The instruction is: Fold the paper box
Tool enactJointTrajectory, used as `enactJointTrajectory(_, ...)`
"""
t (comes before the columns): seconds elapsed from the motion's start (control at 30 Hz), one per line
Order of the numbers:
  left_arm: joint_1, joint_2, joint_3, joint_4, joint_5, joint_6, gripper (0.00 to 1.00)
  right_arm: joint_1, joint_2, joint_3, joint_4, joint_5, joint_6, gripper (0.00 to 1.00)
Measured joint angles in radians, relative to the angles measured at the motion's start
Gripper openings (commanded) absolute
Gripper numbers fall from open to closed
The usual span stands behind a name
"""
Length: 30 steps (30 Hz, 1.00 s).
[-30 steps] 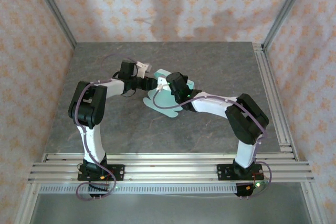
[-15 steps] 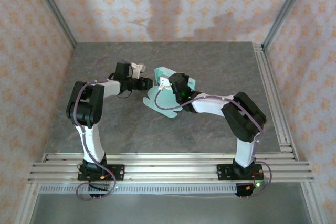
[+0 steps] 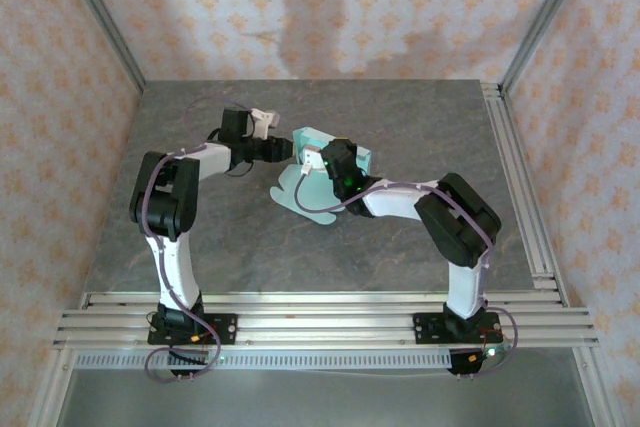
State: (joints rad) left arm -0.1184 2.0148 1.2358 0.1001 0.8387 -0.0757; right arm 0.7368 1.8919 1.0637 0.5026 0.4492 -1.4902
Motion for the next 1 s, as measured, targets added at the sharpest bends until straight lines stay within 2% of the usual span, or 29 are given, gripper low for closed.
enactJointTrajectory(0.4,-0.033,0.032,0.043,-0.068,0.014,0.042,0.48,0.000,0.000,0.000,-0.008,0.000,0.005,0.00)
enactJointTrajectory(1.0,-0.061,0.042,0.059,-0.085,0.015,0.048,0.46,0.000,0.000,0.002,-0.027,0.000,0.035,0.00)
